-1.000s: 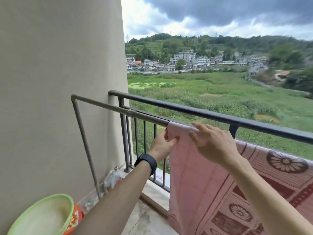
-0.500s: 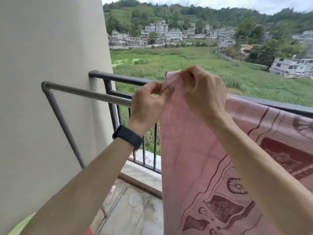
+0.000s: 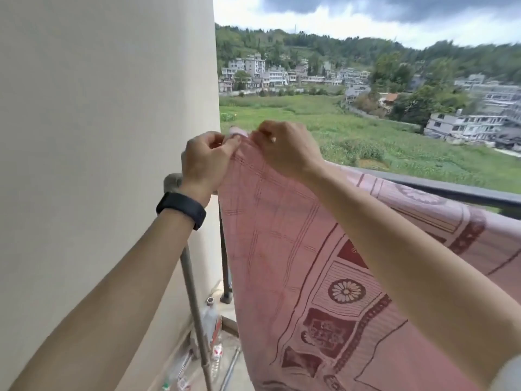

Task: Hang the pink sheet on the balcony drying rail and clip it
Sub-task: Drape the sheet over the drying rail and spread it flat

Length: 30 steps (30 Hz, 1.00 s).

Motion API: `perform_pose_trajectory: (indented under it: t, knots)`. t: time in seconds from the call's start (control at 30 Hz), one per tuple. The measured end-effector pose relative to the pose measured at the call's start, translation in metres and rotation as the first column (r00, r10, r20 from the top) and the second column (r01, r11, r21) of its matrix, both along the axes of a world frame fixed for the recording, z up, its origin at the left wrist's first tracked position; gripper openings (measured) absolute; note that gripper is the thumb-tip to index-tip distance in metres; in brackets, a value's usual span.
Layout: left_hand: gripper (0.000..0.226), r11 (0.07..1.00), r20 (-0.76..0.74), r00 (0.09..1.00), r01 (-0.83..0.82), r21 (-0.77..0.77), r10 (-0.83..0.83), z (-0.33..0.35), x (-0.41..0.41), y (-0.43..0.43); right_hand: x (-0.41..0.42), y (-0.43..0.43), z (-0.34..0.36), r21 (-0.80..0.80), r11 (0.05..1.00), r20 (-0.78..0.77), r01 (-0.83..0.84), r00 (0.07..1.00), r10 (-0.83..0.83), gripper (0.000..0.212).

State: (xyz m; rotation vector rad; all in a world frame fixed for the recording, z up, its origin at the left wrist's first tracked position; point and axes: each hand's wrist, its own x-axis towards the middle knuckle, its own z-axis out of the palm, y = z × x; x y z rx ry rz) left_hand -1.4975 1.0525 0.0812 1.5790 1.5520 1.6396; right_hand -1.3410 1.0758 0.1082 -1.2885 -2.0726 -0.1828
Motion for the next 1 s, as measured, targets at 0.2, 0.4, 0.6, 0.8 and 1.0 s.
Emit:
perform_pose_trajectory:
  t: [0.2,0.4,0.6,0.8,1.0]
  knots:
    - [0.021,0.984,0.017,0.985,0.171,-0.052,-0.17,-0.066,-0.059,-0.001,-0.051,0.029,-0.023,-0.196,0.981,0.043,-0.006,0.999,0.015,0.024]
    - [0.011,0.995,0.083,0.997,0.0,0.104,-0.008,-0.035,-0.121,0.018,-0.109,0.041,-0.015,0.047,0.998,-0.015,-0.03,0.999,0.031,0.029]
    - [0.032,0.992,0.173,0.985,-0.004,-0.128,0.026,-0.108,-0.148,0.024,-0.141,0.054,-0.036,-0.254,0.967,0.144,0.029,0.99,0.008,0.042]
    - [0.057,0.925,0.339,0.908,0.326,-0.198,-0.247,-0.16,-0.153,0.015,-0.154,0.029,-0.055,-0.097,0.994,0.387,0.055,0.922,-0.013,0.055]
    - [0.05,0.948,0.228,0.943,0.28,-0.154,-0.242,-0.182,-0.142,0.02,-0.154,0.021,-0.081,0.18,0.984,0.394,0.018,0.915,-0.089,0.049]
